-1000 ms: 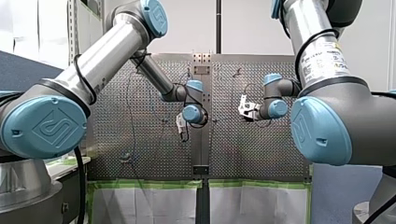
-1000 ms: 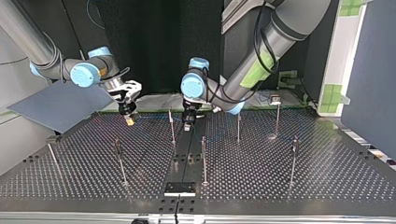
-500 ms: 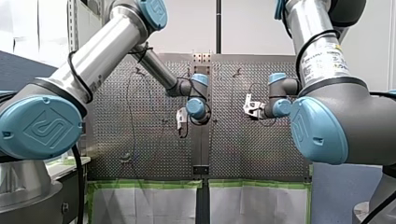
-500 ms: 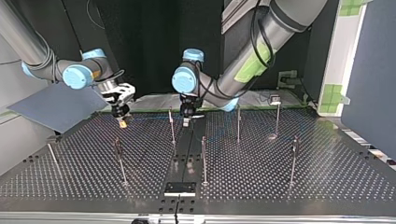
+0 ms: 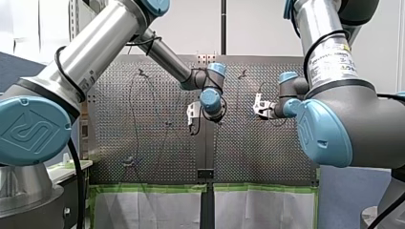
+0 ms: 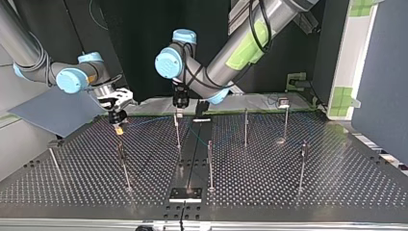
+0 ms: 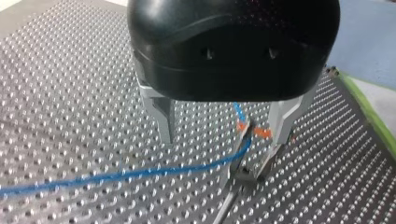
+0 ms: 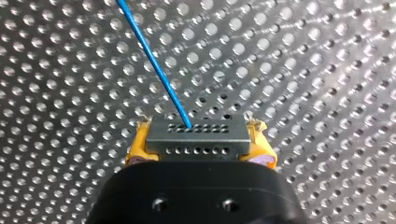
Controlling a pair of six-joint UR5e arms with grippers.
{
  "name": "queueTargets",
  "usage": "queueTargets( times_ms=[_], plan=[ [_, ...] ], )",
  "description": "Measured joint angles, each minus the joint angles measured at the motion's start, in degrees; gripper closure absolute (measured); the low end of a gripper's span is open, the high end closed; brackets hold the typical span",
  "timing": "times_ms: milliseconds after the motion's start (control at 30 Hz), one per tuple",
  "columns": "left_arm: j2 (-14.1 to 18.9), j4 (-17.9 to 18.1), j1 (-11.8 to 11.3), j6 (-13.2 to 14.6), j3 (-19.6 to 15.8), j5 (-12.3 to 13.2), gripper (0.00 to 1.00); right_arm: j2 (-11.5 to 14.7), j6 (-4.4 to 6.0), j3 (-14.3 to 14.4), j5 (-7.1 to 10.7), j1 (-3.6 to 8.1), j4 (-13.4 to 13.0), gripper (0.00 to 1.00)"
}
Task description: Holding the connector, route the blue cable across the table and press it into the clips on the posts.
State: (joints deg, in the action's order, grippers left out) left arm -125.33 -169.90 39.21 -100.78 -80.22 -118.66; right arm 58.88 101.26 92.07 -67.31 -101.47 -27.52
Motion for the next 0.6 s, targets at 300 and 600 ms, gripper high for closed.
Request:
queueTargets(
  times_ms=[300, 600],
  plan=[
    [0.02, 2.61, 4.21, 0.25, 0.17, -4.23, 0.01, 0.62, 0.24, -0.28, 1.04, 0.88, 0.01, 1.0],
    [-2.46, 4.73, 9.11, -1.26, 4.08, -8.34, 0.01, 0.81, 0.34, -0.28, 2.16, 1.39, 0.0, 1.0]
  ],
)
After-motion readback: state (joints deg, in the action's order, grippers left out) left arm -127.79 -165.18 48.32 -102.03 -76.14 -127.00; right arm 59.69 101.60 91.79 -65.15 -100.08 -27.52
